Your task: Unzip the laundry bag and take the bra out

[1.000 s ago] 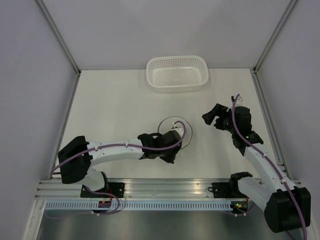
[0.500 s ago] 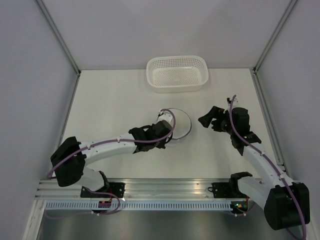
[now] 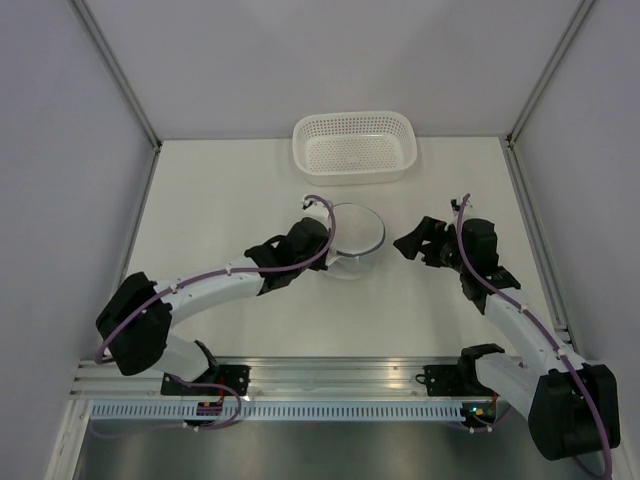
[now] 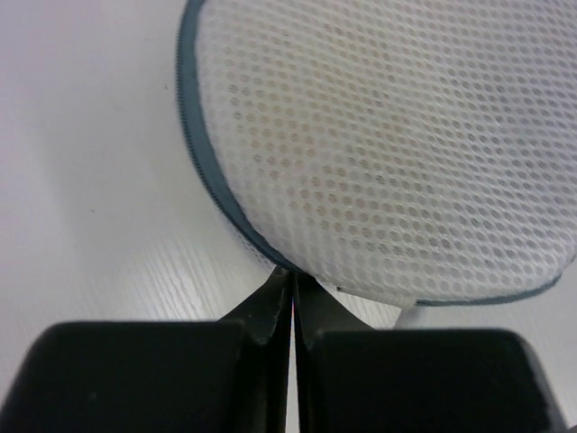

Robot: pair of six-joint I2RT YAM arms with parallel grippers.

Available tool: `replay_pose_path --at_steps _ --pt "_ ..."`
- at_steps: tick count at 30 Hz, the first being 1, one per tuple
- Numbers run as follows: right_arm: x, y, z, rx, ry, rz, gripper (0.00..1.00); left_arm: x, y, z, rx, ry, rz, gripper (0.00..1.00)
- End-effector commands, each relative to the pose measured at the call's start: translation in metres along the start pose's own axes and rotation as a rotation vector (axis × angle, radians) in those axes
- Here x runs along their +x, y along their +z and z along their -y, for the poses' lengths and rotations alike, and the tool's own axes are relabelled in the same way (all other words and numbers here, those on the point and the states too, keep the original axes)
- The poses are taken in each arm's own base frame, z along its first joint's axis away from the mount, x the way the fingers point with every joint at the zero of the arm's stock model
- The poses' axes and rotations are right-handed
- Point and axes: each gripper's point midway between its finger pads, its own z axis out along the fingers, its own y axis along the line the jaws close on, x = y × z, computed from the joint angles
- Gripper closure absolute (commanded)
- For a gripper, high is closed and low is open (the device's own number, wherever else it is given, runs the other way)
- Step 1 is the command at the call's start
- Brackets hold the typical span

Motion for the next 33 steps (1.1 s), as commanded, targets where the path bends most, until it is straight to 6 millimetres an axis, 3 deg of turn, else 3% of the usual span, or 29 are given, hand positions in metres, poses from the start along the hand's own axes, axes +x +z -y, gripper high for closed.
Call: replay_pose_path --at_steps 1,6,7,9,10,14,16,23,27,33 --pt "-0.006 -0.001 -0.014 -0.067 -0.011 0.028 0.06 -0.015 0.004 0.003 0.049 -0.004 0.045 0.98" --pt "-0.006 -0.008 -0.045 -0.239 0.032 0.038 0.06 -0.003 -0.005 0.013 0.118 -0.071 0.007 0.98" --pt "-0.003 -0.009 -0.048 -0.262 0.046 0.031 0.06 0.004 -0.007 0.013 0.125 -0.079 -0.009 0.9" --pt "-0.003 -0.011 -0.061 -0.328 0.07 0.021 0.06 0.003 -0.016 0.018 0.16 -0.115 -0.007 0.84" --pt "0.001 -0.011 -0.064 -0.345 0.077 0.009 0.06 0.008 -0.018 0.017 0.163 -0.124 -0.015 0.65" --pt "0.012 -0.008 -0.071 -0.363 0.086 -0.033 0.07 0.009 -0.031 0.019 0.193 -0.174 -0.007 0.16" --pt "0.017 -0.005 -0.069 -0.329 0.076 -0.046 0.07 0.004 -0.042 0.02 0.212 -0.215 0.01 0.06" --pt "0.023 0.001 -0.055 -0.213 0.039 -0.048 0.08 -0.008 -0.079 0.042 0.364 -0.399 0.012 0.0" --pt "0.026 0.003 -0.054 -0.201 0.032 -0.049 0.07 -0.004 -0.091 0.068 0.505 -0.617 -0.056 0.0" --pt "0.028 0.006 -0.052 -0.192 0.042 -0.045 0.07 0.031 -0.086 0.09 0.553 -0.824 -0.198 0.0"
